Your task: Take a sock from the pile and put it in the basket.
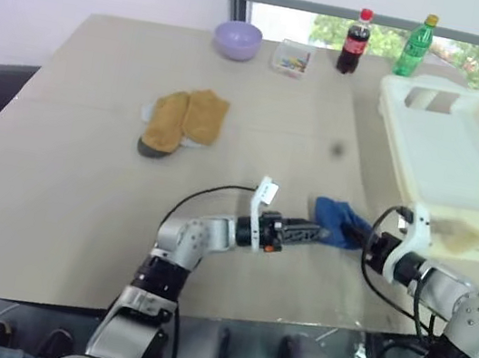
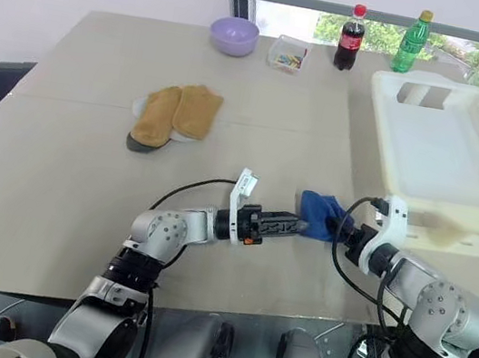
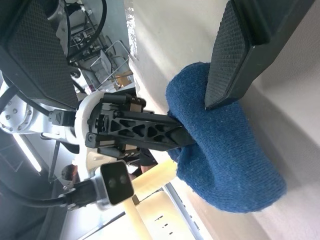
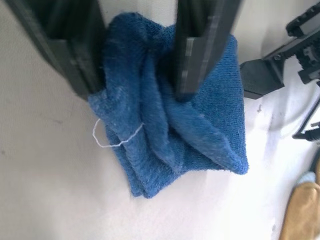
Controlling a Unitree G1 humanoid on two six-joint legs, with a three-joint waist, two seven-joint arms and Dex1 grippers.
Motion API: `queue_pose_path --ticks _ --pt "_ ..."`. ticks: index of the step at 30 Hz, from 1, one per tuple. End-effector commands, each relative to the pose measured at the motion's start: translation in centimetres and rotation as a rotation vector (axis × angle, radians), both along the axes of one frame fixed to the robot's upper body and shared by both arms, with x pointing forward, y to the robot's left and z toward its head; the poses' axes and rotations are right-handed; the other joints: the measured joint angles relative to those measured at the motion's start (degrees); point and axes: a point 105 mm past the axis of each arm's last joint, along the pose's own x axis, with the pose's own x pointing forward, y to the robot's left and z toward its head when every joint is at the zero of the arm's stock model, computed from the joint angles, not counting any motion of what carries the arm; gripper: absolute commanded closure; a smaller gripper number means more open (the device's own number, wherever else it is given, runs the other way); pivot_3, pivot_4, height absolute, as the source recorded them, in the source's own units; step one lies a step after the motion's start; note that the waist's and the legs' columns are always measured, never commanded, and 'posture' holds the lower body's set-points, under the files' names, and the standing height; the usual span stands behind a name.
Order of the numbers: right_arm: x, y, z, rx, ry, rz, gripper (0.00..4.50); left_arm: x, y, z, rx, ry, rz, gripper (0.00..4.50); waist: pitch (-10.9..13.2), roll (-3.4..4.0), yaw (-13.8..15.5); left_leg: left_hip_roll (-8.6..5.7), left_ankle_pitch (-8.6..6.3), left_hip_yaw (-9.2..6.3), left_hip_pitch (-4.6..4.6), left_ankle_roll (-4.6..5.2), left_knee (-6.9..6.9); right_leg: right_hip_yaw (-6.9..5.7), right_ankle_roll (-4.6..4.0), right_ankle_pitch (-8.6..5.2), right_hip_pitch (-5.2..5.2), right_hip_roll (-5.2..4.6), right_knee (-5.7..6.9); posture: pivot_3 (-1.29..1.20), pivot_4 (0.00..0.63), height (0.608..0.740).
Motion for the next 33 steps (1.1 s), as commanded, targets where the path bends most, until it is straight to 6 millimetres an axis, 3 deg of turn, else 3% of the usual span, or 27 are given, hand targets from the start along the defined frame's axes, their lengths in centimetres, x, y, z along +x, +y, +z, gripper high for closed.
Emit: queue_pose_path --ticks 1,8,10,13,18,23,27,29,33 --pt "-0.5 1.1 -0.8 0.079 0.044 0.032 4.24 -0.2 0.4 -0.3 0.011 0.007 0.011 0.16 0.0 0.05 -0.4 0.01 0.00 0.01 0.01 0.00 0.00 0.02 0.00 0.00 0.00 0.01 0.01 0.00 0.150 0.740" --pt "0.1 0.8 -0.4 0.189 0.038 -0.025 4.38 0.0 0.9 -0.1 0.031 -0.049 0.034 0.16 0.0 0.06 -0.5 0.09 0.00 0.10 0.11 0.00 -0.01 0.14 -0.01 0.01 0.00 0.07 0.09 0.00 0.150 0.740" --pt "0.2 0.7 -0.1 0.174 0.024 -0.031 4.38 0.0 1.4 0.3 0.069 -0.142 0.048 0.16 0.0 0.07 -0.5 0.11 0.00 0.10 0.12 -0.01 -0.01 0.15 -0.03 0.01 0.00 0.09 0.09 0.00 0.150 0.740" --pt "0.4 0.7 0.8 0.163 -0.013 -0.025 4.38 1.0 2.9 1.5 0.174 -0.402 0.134 0.16 0.0 0.14 -0.5 0.18 0.01 0.13 0.12 -0.02 -0.03 0.16 -0.12 0.05 -0.03 0.11 0.09 0.00 0.150 0.740" --pt "0.6 0.7 1.0 0.148 -0.012 -0.020 4.38 0.9 4.4 2.6 0.330 -0.808 0.154 0.16 0.1 0.27 -0.2 0.19 0.06 0.13 -0.06 -0.12 -0.07 0.15 -0.42 0.02 -0.20 0.02 0.02 0.00 0.150 0.740" --pt "0.8 0.3 2.0 0.129 -0.051 0.013 4.38 -0.7 4.7 2.8 0.327 -0.981 0.128 0.16 0.2 0.41 -0.2 0.01 0.15 0.13 -0.26 -0.28 -0.10 0.13 -0.36 0.07 -0.33 -0.43 -0.09 0.00 0.150 0.740" --pt "1.2 -0.6 4.2 0.092 -0.128 0.049 4.38 -1.7 4.7 2.1 0.333 -1.010 0.081 0.16 0.4 0.74 -0.2 -0.13 0.00 0.14 -0.30 -0.01 -0.12 0.05 -0.23 0.14 -0.33 -0.60 -0.11 0.00 0.150 0.740" --pt "1.7 -0.9 6.4 0.080 -0.198 0.080 4.38 -1.9 4.3 2.8 0.289 -1.010 0.084 0.16 0.5 0.84 -0.2 -0.15 -0.01 0.14 -0.30 0.03 -0.10 0.03 -0.21 0.15 -0.33 -0.58 -0.10 0.00 0.150 0.740" --pt "2.0 -2.0 8.7 0.032 -0.248 0.117 4.38 -2.0 3.4 4.5 0.214 -1.035 0.101 0.16 0.5 0.81 0.0 -0.09 0.01 0.06 -0.26 0.09 -0.08 -0.06 -0.19 0.15 -0.26 -0.24 -0.09 0.00 0.150 0.740"
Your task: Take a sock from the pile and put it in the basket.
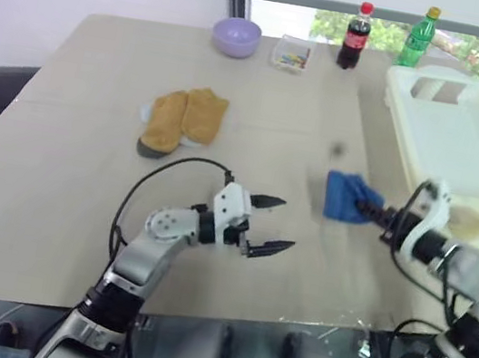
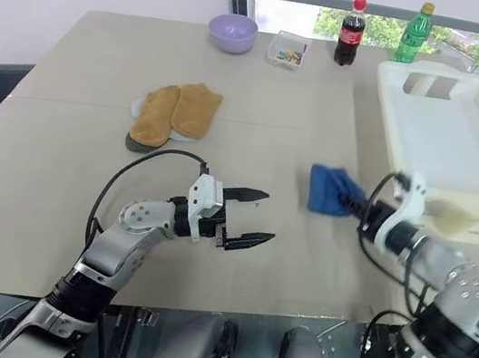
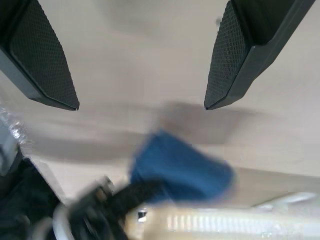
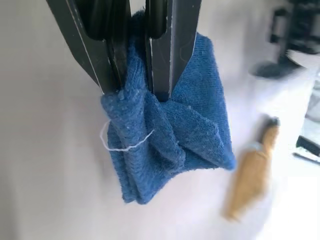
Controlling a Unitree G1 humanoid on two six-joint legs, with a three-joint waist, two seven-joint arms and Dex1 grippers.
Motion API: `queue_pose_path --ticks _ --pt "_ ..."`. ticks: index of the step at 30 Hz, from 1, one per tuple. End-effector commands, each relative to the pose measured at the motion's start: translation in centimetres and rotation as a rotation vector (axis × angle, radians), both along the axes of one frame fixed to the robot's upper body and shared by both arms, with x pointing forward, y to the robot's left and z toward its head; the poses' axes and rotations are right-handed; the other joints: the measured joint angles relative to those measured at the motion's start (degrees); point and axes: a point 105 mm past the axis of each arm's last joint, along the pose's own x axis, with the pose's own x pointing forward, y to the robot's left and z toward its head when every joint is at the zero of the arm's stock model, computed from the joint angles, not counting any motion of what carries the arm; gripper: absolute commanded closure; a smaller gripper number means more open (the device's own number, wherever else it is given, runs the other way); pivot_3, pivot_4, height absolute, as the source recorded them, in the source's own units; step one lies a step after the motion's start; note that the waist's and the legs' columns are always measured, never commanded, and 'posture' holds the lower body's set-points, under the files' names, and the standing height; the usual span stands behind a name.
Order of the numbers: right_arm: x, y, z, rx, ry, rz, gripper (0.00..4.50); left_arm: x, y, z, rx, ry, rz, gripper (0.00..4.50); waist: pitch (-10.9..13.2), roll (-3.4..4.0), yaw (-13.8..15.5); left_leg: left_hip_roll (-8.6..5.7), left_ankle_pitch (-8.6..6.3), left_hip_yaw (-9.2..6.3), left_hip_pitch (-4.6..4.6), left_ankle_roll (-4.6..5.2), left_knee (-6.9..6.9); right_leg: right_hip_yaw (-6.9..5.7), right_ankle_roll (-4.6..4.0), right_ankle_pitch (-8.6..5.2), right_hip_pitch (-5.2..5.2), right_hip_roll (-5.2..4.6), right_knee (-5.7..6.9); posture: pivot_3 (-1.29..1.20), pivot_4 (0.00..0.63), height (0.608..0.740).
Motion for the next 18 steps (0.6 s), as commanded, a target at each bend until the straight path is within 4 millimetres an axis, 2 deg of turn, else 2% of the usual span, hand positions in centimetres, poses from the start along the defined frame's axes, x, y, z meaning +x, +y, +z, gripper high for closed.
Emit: queue_pose_path --ticks 1,6,11,14,18 --pt "0.0 -0.7 2.2 -0.015 -0.055 0.036 4.38 -0.4 -1.0 3.0 -0.092 -0.081 -0.039 0.16 0.0 0.00 0.2 0.01 0.00 -0.04 0.00 0.00 0.00 -0.04 0.00 -0.01 0.03 0.04 0.00 0.00 0.150 0.740" --pt "0.8 -1.6 6.7 -0.033 -0.146 0.054 4.38 -0.4 -1.5 5.0 -0.158 -0.106 -0.050 0.16 0.0 -0.03 -0.2 -0.01 0.00 0.08 -0.02 0.01 0.01 0.08 0.02 0.00 0.01 0.06 -0.01 0.00 0.150 0.740" --pt "2.6 -5.1 10.3 0.039 -0.163 -0.120 4.38 0.1 -1.9 6.2 -0.201 -0.128 -0.034 0.16 0.0 -0.06 0.2 0.04 0.00 0.07 0.00 0.02 0.01 0.06 0.02 0.01 0.03 0.16 0.01 0.00 0.150 0.740" --pt "3.3 -8.3 10.5 0.073 -0.114 -0.252 4.38 0.1 -2.3 7.0 -0.235 -0.130 -0.046 0.16 0.1 -0.07 0.8 0.03 0.01 0.07 -0.03 0.02 0.02 0.04 0.03 0.01 0.06 0.17 -0.02 0.00 0.150 0.740" --pt "3.8 -11.5 8.7 0.125 -0.024 -0.395 4.38 0.1 -2.6 7.6 -0.255 -0.133 -0.057 0.16 0.1 -0.07 1.3 0.02 -0.02 0.25 -0.03 0.06 0.02 0.04 0.03 0.01 0.06 0.17 -0.12 0.00 0.150 0.740"
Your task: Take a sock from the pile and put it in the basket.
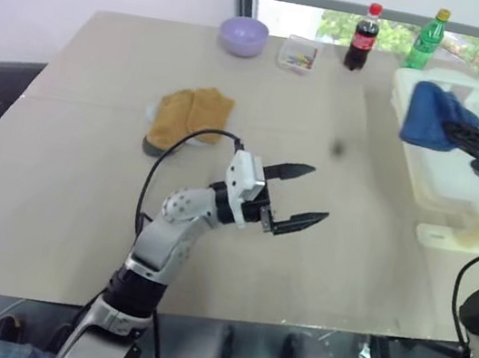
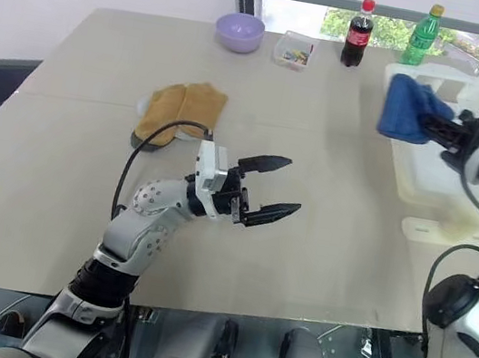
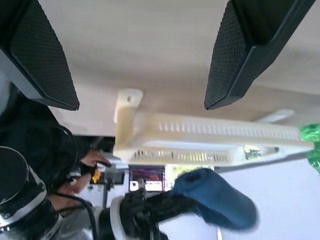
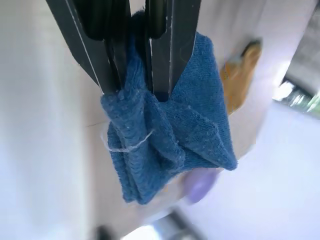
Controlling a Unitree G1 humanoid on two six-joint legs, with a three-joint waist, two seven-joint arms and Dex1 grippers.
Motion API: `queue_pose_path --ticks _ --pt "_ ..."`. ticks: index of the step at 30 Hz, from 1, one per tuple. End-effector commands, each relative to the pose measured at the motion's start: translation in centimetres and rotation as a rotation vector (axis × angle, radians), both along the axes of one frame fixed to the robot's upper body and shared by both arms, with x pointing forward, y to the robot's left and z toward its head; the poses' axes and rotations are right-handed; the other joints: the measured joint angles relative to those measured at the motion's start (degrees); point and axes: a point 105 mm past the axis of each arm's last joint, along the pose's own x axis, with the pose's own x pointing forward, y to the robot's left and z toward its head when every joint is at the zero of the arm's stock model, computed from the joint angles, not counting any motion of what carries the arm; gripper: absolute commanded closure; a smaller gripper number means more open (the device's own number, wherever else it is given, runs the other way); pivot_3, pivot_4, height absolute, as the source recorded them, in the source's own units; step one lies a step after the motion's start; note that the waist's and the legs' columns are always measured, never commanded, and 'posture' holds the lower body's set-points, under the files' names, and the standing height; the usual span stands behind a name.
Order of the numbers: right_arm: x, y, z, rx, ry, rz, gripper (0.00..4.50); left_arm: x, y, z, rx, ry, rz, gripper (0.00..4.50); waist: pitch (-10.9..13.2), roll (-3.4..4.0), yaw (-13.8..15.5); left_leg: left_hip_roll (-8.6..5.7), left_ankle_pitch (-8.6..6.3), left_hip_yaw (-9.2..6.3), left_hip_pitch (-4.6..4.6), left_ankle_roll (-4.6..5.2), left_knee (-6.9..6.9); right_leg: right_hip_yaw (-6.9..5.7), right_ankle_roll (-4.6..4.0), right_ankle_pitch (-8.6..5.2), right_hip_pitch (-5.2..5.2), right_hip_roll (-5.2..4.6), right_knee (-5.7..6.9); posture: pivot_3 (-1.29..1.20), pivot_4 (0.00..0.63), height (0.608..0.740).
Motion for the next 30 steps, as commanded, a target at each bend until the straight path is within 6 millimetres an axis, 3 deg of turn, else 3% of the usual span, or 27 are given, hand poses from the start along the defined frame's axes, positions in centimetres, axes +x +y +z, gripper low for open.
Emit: queue_pose_path --ticks 1,6,17,20,23,30 --pt "0.1 -2.8 -0.9 0.057 0.033 -0.123 4.38 -0.5 -0.4 1.9 -0.051 -0.041 -0.030 0.16 0.0 0.00 0.0 0.00 0.00 0.05 0.01 0.00 0.00 0.03 0.00 0.00 -0.01 0.00 0.01 0.00 0.150 0.740" --pt "0.0 -4.4 -3.3 0.060 0.097 -0.201 4.38 -0.3 -0.4 2.1 -0.059 -0.034 -0.034 0.16 0.0 0.01 -0.1 0.02 0.02 0.11 0.02 -0.04 0.00 0.08 0.05 0.02 -0.01 0.01 0.00 0.00 0.150 0.740" --pt "-0.4 -6.7 -3.2 -0.067 0.043 -0.324 0.11 0.2 -0.6 2.4 -0.067 -0.038 -0.034 0.16 0.0 0.00 0.1 0.06 -0.02 0.10 0.05 0.04 0.07 0.08 0.12 0.07 0.01 0.10 0.02 0.00 0.150 0.740" --pt "-0.4 -7.0 -1.7 -0.132 -0.061 -0.331 0.05 0.2 -0.6 2.4 -0.064 -0.037 -0.036 0.16 0.0 0.00 0.0 0.05 0.00 0.11 0.04 0.01 0.07 0.10 0.12 0.07 0.01 0.10 -0.03 0.00 0.150 0.740" --pt "-0.8 -5.6 -0.3 -0.182 -0.168 -0.240 0.05 0.2 -0.5 2.4 -0.063 -0.035 -0.035 0.16 0.0 0.01 -0.1 0.06 0.02 0.16 0.05 -0.03 0.07 0.15 0.13 0.07 0.00 0.10 -0.03 0.00 0.150 0.740" --pt "-2.9 2.7 2.4 -0.260 -0.515 0.139 0.05 0.3 -0.1 2.2 -0.053 -0.027 -0.025 0.16 0.0 0.00 -0.2 0.25 -0.03 0.15 0.12 0.05 0.09 0.15 0.14 0.07 0.00 0.27 0.05 0.00 0.150 0.740"
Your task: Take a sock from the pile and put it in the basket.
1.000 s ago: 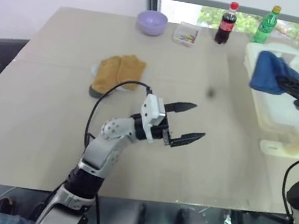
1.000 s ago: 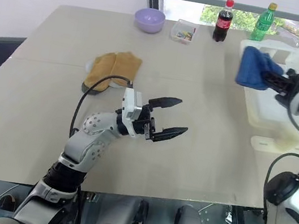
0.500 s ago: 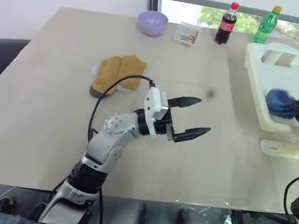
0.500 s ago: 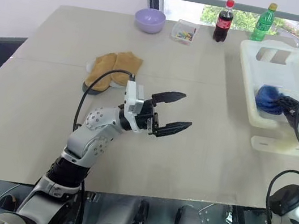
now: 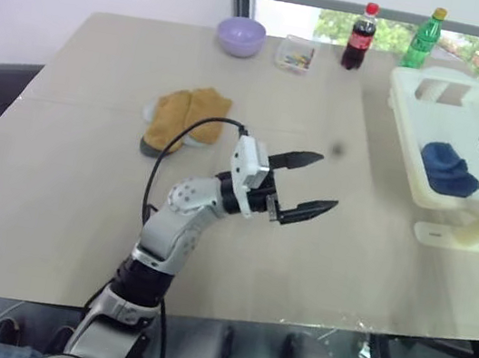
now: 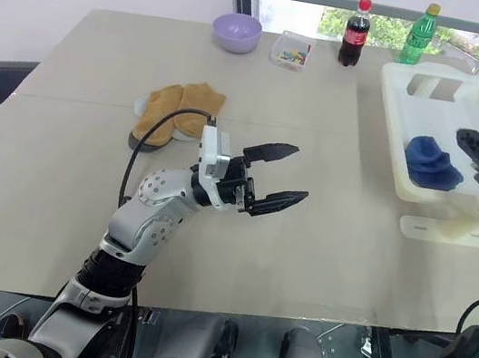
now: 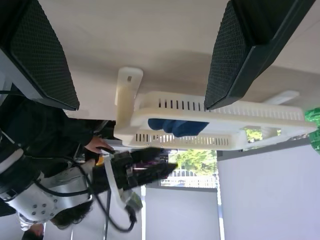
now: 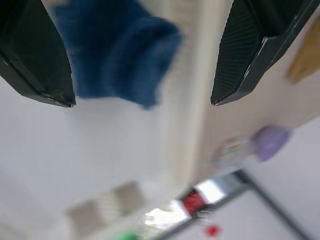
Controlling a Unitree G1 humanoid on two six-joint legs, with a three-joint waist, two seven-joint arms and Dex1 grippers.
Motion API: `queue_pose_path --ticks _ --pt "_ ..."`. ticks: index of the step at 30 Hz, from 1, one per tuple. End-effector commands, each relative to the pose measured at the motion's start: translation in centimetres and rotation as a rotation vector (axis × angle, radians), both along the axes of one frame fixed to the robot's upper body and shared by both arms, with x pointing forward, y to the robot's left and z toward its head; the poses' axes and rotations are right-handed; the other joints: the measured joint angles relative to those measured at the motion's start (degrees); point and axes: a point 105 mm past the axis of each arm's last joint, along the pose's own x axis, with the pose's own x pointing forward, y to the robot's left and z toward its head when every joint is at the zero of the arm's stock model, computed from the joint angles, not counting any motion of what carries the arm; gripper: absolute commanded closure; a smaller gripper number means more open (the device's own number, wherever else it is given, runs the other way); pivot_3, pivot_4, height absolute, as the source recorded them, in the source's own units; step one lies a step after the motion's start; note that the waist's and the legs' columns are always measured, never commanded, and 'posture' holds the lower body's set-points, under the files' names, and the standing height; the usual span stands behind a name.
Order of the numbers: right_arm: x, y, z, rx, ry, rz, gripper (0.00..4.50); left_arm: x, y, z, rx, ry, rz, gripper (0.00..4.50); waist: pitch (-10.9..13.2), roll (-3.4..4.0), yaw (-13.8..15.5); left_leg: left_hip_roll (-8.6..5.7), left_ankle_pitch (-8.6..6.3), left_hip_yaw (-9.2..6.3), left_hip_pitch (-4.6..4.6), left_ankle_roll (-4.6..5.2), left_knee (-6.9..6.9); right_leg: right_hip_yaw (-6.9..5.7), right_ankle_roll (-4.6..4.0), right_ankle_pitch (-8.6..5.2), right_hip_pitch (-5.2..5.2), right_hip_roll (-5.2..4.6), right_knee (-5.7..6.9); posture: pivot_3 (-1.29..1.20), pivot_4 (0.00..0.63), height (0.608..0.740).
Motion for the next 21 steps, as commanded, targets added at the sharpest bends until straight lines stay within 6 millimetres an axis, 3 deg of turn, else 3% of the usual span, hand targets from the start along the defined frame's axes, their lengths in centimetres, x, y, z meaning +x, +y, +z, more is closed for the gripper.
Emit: queue_pose_path --ticks 1,4,11,15,18,21 --pt "-2.2 5.1 1.6 -0.093 -0.189 0.236 0.05 -0.1 0.5 0.8 -0.013 -0.027 0.003 0.16 0.0 0.00 0.1 0.02 0.00 -0.01 0.00 0.00 0.00 -0.02 0.00 0.00 0.00 0.01 0.01 0.00 0.150 0.740" --pt "-3.7 8.6 -1.6 -0.182 -0.174 0.389 0.05 -0.1 1.0 0.4 0.003 -0.017 0.021 0.16 0.0 -0.02 0.3 0.05 0.00 -0.10 -0.03 0.00 0.02 -0.05 0.00 0.00 0.01 0.03 0.00 0.00 0.150 0.740" --pt "-4.8 9.8 -8.6 -0.314 -0.108 0.459 0.05 -0.6 4.2 -2.4 0.083 0.078 0.139 0.16 0.0 -0.18 0.2 -0.10 0.04 0.01 0.01 -0.08 0.14 0.06 0.07 0.03 0.04 -0.09 -0.08 0.00 0.150 0.740" --pt "-6.3 9.2 -12.9 -0.393 -0.060 0.536 0.05 -1.8 7.7 -6.1 0.144 0.200 0.260 0.16 0.0 -0.16 0.2 0.04 0.04 -0.01 0.06 -0.09 0.11 0.03 0.06 0.02 0.04 0.00 -0.07 0.00 0.150 0.740" --pt "-6.2 7.8 -14.2 -0.395 -0.053 0.513 0.05 -3.6 10.6 -10.0 0.271 0.270 0.365 0.16 0.0 -0.14 0.0 0.06 0.02 0.05 0.10 -0.06 0.10 0.09 0.05 0.02 0.04 -0.02 -0.04 0.00 0.150 0.740" --pt "-6.7 6.9 -15.0 -0.404 -0.070 0.524 0.05 -5.7 12.1 -11.2 0.282 0.347 0.409 0.16 0.0 -0.17 0.2 0.10 -0.01 0.10 0.17 -0.01 0.10 0.15 -0.10 -0.06 0.06 -0.05 -0.05 0.00 0.150 0.740"
